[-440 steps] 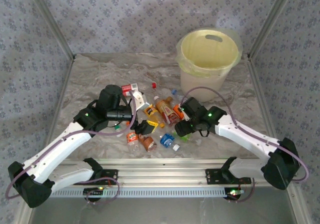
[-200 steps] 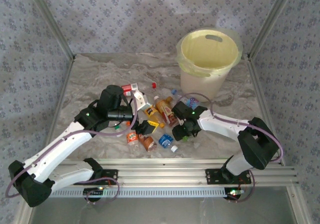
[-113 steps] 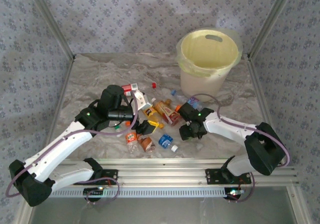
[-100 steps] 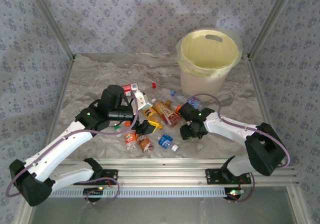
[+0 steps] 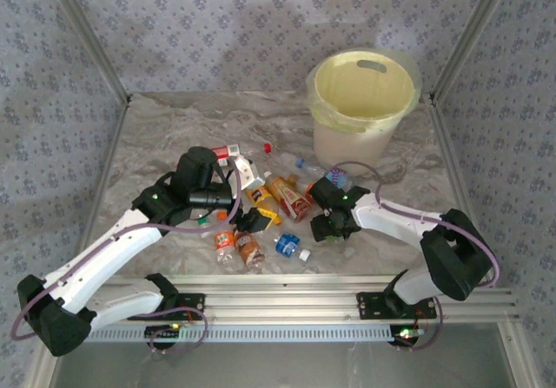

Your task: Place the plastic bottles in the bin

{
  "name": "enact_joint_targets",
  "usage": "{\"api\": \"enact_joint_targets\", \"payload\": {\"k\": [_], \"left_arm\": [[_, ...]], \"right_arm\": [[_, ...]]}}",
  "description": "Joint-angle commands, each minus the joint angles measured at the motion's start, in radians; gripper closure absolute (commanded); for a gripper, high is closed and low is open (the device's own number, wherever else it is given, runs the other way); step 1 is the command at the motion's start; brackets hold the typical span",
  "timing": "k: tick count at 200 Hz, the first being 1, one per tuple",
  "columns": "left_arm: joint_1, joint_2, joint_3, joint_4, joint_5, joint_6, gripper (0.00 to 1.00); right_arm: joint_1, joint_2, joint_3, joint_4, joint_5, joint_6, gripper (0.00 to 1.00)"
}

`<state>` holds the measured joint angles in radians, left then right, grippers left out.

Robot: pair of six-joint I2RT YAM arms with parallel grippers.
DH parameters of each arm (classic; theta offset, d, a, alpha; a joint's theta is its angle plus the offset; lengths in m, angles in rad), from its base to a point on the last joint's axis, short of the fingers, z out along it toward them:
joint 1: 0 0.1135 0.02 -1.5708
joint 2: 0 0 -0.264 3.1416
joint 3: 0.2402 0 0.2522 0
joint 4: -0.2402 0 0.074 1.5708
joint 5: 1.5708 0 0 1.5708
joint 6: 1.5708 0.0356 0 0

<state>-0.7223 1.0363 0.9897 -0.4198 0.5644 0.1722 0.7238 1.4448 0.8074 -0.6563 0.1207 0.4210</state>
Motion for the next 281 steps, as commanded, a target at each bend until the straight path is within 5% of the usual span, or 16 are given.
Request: {"api": "enact_joint_targets", "payload": {"k": [1,78,183,281], "left_arm": [[-0.007,0.001,0.01,0.001,0.003,0.0,0.0],[-0.008,-0.002,0.01,0.003,0.003,-0.002,0.01],[-0.007,-0.015,0.005,0.026,-0.007,-0.019,0.0],[-0.007,-0.142,-0.097,0.207,-0.131,-0.129,0.0]], "right_arm": [[-0.006,0.018,0.009,0.011,0.017,-0.025,0.24],[-0.002,-0.004,0.015,-0.007,0.025,-0.062,0.36],[0.007,-0.24,0.03,-0.112,0.014,-0.028,0.4],[-0.031,-0.354,0.321,-0.124,-0.042,-0.118,0.41]]}}
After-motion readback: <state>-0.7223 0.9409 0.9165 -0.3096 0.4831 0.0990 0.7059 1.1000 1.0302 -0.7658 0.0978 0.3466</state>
